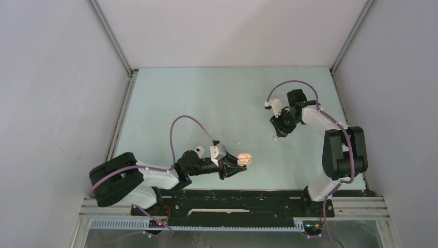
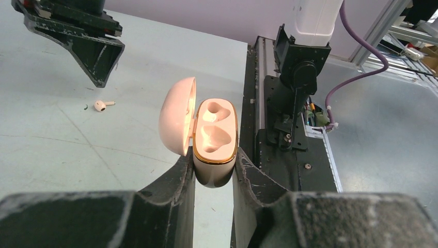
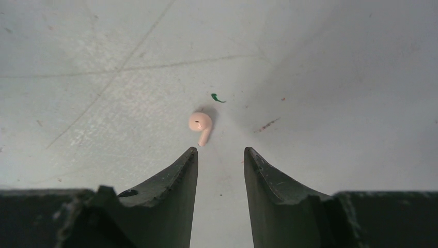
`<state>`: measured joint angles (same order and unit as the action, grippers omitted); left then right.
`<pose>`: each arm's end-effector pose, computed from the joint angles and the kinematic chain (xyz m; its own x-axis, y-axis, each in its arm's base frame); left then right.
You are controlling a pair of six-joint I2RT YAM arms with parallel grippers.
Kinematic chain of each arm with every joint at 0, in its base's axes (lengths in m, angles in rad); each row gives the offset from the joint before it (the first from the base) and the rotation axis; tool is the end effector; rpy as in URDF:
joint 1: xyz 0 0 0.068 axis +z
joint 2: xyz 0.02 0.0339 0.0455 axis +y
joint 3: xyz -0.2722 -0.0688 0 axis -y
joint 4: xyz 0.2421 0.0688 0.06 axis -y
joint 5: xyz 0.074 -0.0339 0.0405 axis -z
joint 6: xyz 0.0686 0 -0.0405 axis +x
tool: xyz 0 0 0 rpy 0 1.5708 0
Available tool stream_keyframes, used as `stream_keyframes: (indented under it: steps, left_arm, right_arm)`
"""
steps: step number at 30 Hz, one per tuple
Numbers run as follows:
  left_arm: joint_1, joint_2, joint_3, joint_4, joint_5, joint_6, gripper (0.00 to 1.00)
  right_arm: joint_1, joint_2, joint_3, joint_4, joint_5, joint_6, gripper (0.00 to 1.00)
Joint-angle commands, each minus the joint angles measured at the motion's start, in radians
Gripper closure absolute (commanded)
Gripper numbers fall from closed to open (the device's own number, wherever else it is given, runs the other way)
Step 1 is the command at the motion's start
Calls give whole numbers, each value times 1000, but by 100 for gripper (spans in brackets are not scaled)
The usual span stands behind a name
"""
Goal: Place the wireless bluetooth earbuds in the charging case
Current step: Pick up the earbud from the center of the board.
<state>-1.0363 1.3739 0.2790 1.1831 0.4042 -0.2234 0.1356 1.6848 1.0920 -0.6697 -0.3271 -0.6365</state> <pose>0.1131 -0.2440 0.2048 -0.1757 -0.1030 -0.9790 0.9761 0.1112 -0.1869 0.3215 0.0661 0.1660 -0.6257 -0.6535 -0.4260 -0.7418 0.6674 0.0658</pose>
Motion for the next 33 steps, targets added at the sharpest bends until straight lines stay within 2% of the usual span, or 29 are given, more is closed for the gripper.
stream_keyframes:
  steps: [1,10,26,33]
  left_arm:
    - [-7,-9,42,22,14,35,99]
    - [-7,-9,43,9,9,44,98]
    - [-8,-4,54,-7,15,41,98]
    - [-9,-1,58,-15,17,41,98]
  right_arm:
    - [52,-39,-7,13,-39,-12,59]
    - [139,31,-7,45,97,-23,59]
    - [137,103,7,35,115,-27,60]
    - [125,125,21,10,91,-24,68]
